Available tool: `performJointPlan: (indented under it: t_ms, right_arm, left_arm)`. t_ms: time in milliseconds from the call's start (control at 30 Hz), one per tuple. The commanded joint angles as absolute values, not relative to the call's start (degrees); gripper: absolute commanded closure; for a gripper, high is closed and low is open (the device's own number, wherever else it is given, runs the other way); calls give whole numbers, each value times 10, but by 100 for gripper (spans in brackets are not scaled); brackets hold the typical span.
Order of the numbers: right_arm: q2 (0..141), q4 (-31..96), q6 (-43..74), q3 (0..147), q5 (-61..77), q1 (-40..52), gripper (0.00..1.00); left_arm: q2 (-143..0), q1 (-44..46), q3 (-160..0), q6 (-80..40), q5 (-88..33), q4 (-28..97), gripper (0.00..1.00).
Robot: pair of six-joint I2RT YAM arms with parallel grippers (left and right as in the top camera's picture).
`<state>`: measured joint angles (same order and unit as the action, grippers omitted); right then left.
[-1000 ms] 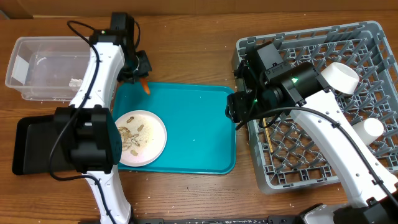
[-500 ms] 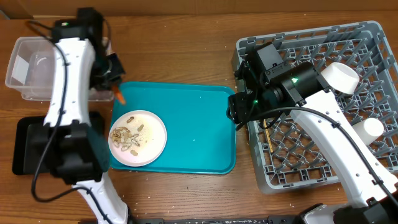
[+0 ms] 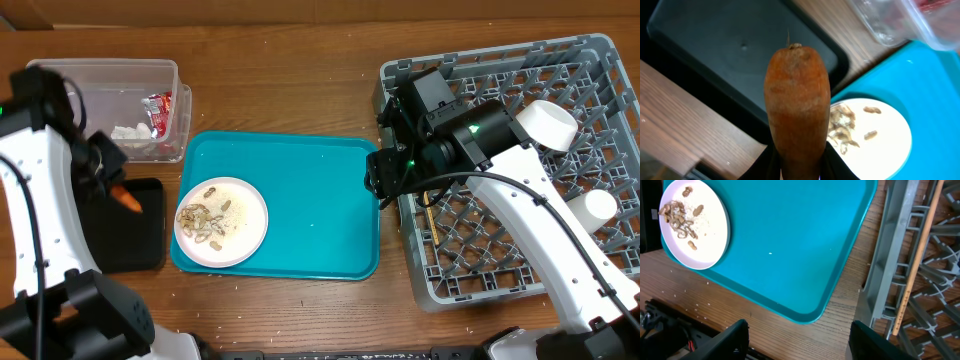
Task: Sort waste into correct bins and load items into the dishwasher
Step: 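Carry the carrot left and drop it onto the black tray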
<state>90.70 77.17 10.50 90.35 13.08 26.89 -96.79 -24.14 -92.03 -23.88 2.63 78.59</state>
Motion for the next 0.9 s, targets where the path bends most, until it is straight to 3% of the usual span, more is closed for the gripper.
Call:
performJointPlan:
  t_ms: [0, 433, 533, 600, 700, 867]
  right_arm:
    - [900, 771, 105, 904, 127, 270, 33]
    - [900, 773, 105, 904, 127, 270, 33]
    - [900, 775, 105, 904, 127, 270, 33]
    - [900, 776, 105, 904, 127, 270, 33]
    - [900, 779, 105, 904, 127, 270, 33]
    - [900, 786, 108, 904, 105, 268, 33]
  left_arm:
    - [-952, -275, -846, -259, 34, 740, 87]
    - [-956, -361, -651, -307, 70, 502, 81]
    - [-956, -368, -651, -309, 70, 481, 53]
    - [-956, -368, -651, -309, 70, 482, 43]
    - [-956, -368, -651, -309, 58, 486, 33]
    - [-954, -353, -659, -255, -79, 490, 28]
